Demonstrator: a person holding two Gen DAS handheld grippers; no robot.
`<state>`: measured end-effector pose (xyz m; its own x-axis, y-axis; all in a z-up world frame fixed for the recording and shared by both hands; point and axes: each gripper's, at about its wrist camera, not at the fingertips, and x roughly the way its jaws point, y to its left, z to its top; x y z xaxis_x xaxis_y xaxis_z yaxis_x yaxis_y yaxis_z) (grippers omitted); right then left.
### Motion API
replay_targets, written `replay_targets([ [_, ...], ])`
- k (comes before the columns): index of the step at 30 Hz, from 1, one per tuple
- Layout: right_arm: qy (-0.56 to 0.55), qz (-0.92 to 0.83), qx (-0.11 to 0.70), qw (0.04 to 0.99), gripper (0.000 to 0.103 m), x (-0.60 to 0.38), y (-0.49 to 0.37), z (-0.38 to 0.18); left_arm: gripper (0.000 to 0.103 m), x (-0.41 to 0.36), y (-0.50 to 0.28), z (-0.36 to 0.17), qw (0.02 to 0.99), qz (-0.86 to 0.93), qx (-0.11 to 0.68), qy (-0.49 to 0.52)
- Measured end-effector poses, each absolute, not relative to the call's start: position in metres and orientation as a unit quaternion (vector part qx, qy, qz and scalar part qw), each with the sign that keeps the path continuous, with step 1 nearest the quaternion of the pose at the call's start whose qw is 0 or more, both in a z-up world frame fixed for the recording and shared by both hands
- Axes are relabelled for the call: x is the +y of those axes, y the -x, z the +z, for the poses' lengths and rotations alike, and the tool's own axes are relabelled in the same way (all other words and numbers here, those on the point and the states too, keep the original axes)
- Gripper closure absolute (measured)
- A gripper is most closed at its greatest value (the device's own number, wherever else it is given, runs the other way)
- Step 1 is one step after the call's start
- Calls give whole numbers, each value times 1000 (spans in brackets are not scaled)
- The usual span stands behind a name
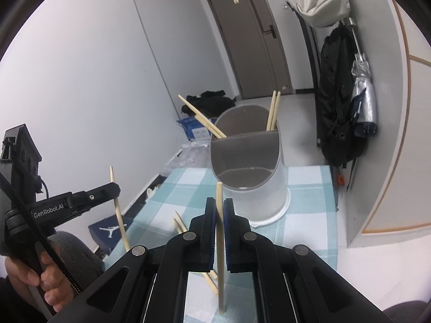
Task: Organize utensils
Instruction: 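Lift both held chopsticks up from the cloth toward the white holder, then lower both chopsticks into the white holder and open both tools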
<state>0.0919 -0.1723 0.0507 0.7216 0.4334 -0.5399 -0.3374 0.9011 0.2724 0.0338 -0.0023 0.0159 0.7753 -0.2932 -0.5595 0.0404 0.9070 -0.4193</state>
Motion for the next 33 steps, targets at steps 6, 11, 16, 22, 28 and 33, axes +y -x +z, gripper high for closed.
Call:
replay_targets([
  [6, -83, 213, 283, 931, 98, -174, -82, 71, 103, -8, -32, 37, 930, -100, 303, 184],
  [11, -87, 217, 266, 935, 98, -175, -80, 89, 103, -12, -34, 51, 933, -114, 290, 182],
  [16, -92, 222, 247, 939, 98, -176, -85, 109, 103, -16, -39, 65, 934, -128, 279, 184],
  [22, -98, 227, 227, 942, 98, -179, -96, 136, 103, -17, -53, 78, 933, -137, 271, 192],
  [28, -98, 231, 219, 943, 98, -179, -115, 154, 103, -18, -70, 90, 933, -144, 263, 199],
  [33, -103, 231, 214, 944, 98, -183, -135, 166, 103, -16, -89, 102, 934, -145, 253, 206],
])
